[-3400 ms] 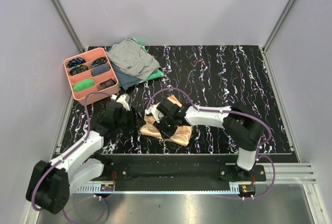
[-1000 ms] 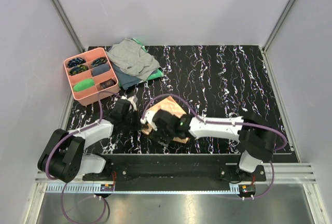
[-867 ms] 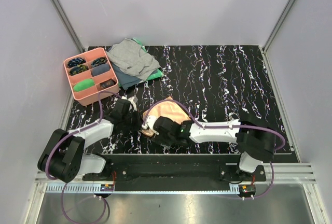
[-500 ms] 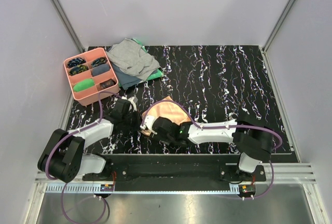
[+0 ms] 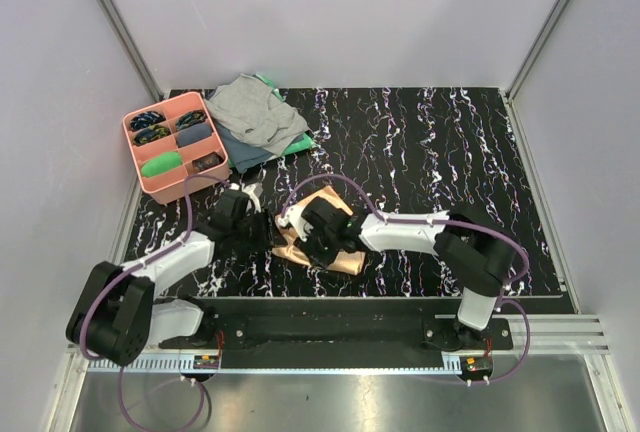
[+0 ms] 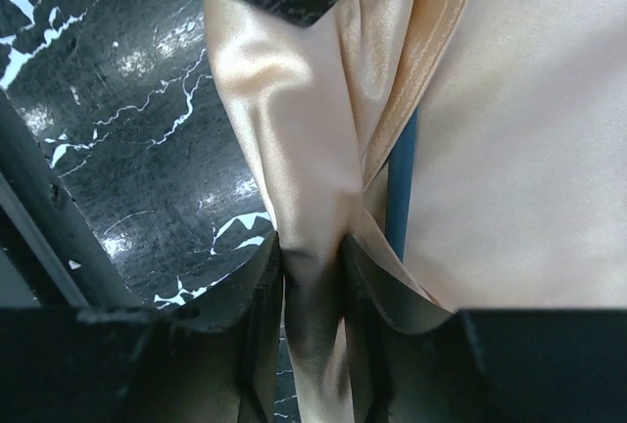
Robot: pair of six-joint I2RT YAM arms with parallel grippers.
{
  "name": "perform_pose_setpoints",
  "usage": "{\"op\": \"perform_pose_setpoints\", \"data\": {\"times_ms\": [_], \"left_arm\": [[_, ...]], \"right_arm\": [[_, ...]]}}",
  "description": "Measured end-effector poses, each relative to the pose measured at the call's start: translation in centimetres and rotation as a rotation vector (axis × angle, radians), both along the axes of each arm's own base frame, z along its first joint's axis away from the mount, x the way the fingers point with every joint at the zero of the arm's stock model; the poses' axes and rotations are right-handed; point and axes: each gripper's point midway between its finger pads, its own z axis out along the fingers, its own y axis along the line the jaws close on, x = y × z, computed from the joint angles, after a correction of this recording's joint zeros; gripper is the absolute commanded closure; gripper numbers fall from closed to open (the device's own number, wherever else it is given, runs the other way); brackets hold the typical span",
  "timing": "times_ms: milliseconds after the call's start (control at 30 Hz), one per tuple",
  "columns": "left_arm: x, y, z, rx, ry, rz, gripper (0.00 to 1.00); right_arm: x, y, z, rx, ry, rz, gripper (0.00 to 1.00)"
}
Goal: Fold the napkin, place the utensils inside, and roll it up
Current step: Roll the napkin with the utensil
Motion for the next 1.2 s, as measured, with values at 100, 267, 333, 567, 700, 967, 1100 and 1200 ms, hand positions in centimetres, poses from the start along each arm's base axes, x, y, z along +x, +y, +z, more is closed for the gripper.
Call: {"op": "perform_pose_setpoints", "data": {"times_ms": [100, 267, 333, 567, 700, 967, 1100, 1200], "left_arm": [[0.2, 0.3, 1.3, -0.002, -0.043, 0.017, 0.43], [0.0, 0.7, 3.0, -0.025, -0.134, 0.036, 0.35], [-0.4, 1.0, 2.9, -0.028, -0.147, 0.042, 0.34], [-1.4, 1.4, 2.1, -0.044, -0.165, 0.051, 0.23], [-1.3, 1.3, 2.1, -0.053, -0.184, 0.05, 0.23], [-0.4, 0.8, 1.9, -0.077, -0.226, 0.046, 0.29], [-0.1, 0.5, 1.5, -0.084, -0.226, 0.037, 0.31], [0.1, 0.2, 1.1, -0.091, -0.226, 0.027, 0.34]], "right_arm": [[0.1, 0.0, 0.1, 0.025, 0.087, -0.003, 0.71], [0.1, 0.1, 0.1, 0.059, 0.239, 0.0, 0.71], [0.3, -0.1, 0.1, 0.075, 0.294, -0.003, 0.71], [-0.5, 0.1, 0.1, 0.158, 0.532, 0.018, 0.75], [-1.1, 0.1, 0.1, 0.199, 0.643, 0.034, 0.75], [-2.3, -0.4, 0.0, 0.262, 0.832, 0.054, 0.75], [-2.3, -0.7, -0.1, 0.284, 0.886, 0.051, 0.75], [-2.3, -0.8, -0.1, 0.298, 0.919, 0.052, 0.75]]}}
